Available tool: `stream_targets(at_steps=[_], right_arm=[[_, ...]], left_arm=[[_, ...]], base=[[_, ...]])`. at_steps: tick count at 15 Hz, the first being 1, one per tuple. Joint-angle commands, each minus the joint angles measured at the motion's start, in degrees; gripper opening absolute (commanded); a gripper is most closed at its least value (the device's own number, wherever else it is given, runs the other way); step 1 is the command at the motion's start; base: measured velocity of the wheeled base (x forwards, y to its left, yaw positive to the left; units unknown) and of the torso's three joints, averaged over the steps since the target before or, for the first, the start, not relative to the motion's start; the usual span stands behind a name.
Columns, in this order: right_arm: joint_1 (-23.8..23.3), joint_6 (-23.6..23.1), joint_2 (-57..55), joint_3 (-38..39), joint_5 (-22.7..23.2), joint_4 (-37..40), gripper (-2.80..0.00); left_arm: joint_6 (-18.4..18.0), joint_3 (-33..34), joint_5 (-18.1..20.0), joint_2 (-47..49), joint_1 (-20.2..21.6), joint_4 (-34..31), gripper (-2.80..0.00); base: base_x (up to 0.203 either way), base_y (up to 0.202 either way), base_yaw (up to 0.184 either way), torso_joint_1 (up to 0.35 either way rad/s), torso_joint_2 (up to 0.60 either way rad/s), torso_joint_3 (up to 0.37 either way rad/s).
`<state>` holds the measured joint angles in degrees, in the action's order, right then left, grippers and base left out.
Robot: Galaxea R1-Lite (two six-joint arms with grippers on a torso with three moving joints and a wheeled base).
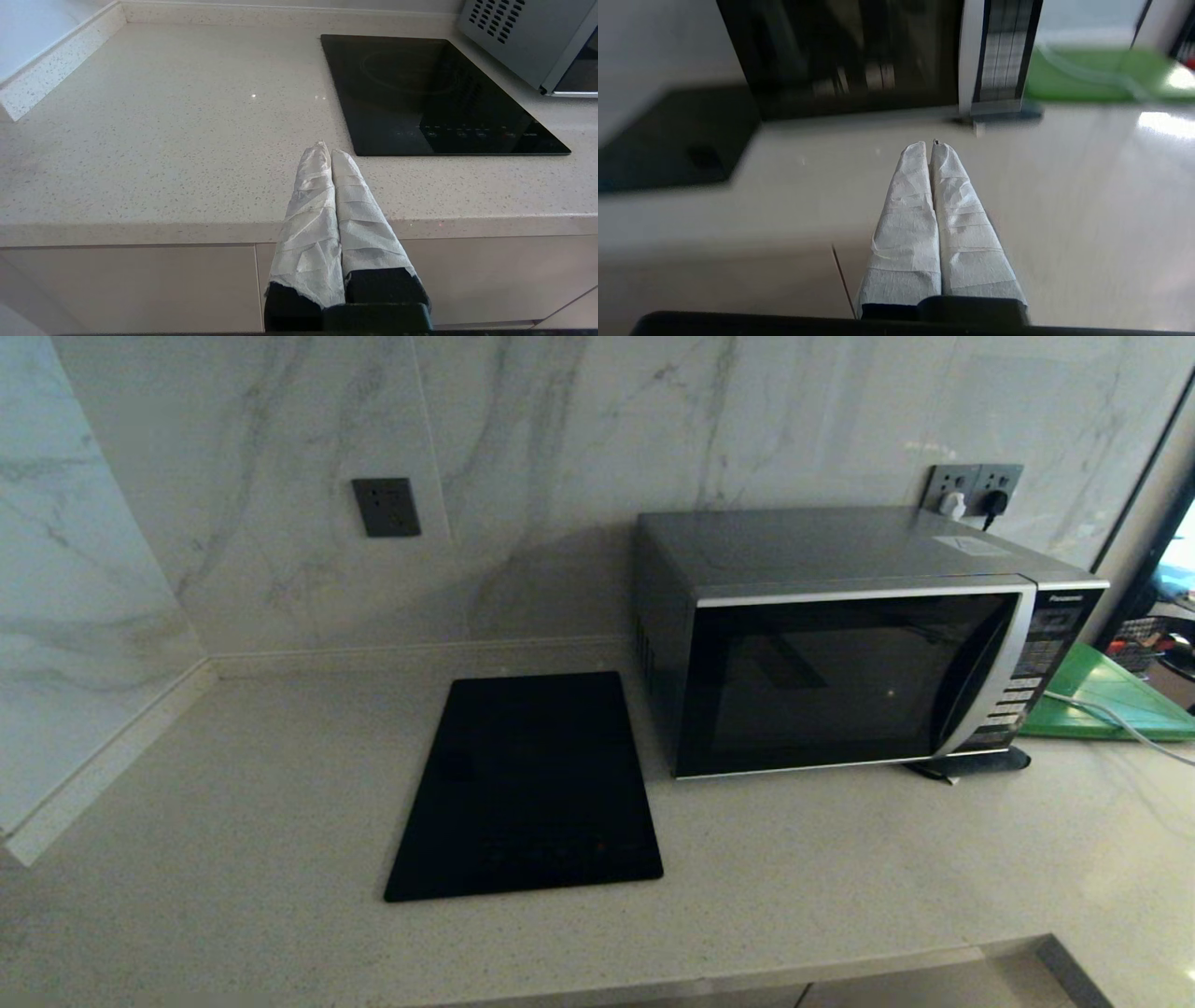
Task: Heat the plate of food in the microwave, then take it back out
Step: Open the microwave oven
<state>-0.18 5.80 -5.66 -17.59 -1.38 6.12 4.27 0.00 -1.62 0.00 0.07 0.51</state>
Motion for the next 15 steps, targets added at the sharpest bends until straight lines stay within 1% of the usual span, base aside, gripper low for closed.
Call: stream_targets(at_steps=[1, 4, 6, 8, 10, 11, 12, 13, 15], right_arm=[[0.0, 2.7, -10.2, -7.1, -0.1, 0.0, -2.80], [-0.1, 8.0, -22.1, -15.6, -0.7, -0.1, -2.80], [-0.1, 9.5, -29.9, -21.8, -2.0, 0.0, -2.80], [-0.1, 9.8, -38.4, -28.3, -5.6, 0.1, -2.80], [-0.1, 9.7, -46.4, -36.6, -11.2, 1.6, -2.80], [-0.1, 9.6, -49.3, -40.8, -14.1, 4.4, -2.80], [0.0, 9.0, -51.7, -43.2, -16.8, 9.1, -2.80], [0.0, 7.8, -53.8, -44.4, -20.4, 12.2, -2.80], [0.5, 5.4, -57.2, -44.9, -29.4, 13.3, -2.80]], left_arm=[[0.0, 0.0, 0.0, 0.1, 0.0, 0.0, -2.80], [0.0, 0.0, 0.0, 0.1, 0.0, 0.0, -2.80], [0.0, 0.0, 0.0, 0.1, 0.0, 0.0, -2.80], [0.0, 0.0, 0.0, 0.1, 0.0, 0.0, -2.80], [0.0, 0.0, 0.0, 0.1, 0.0, 0.0, -2.80], [0.0, 0.0, 0.0, 0.1, 0.0, 0.0, -2.80], [0.0, 0.0, 0.0, 0.1, 0.0, 0.0, -2.80], [0.0, 0.0, 0.0, 0.1, 0.0, 0.0, -2.80], [0.0, 0.0, 0.0, 0.1, 0.0, 0.0, -2.80]], base=[[0.000, 0.000, 0.000, 0.000, 0.00, 0.000], [0.000, 0.000, 0.000, 0.000, 0.00, 0.000], [0.000, 0.000, 0.000, 0.000, 0.00, 0.000], [0.000, 0.000, 0.000, 0.000, 0.00, 0.000], [0.000, 0.000, 0.000, 0.000, 0.00, 0.000], [0.000, 0.000, 0.000, 0.000, 0.00, 0.000], [0.000, 0.000, 0.000, 0.000, 0.00, 0.000], [0.000, 0.000, 0.000, 0.000, 0.00, 0.000], [0.000, 0.000, 0.000, 0.000, 0.00, 0.000]])
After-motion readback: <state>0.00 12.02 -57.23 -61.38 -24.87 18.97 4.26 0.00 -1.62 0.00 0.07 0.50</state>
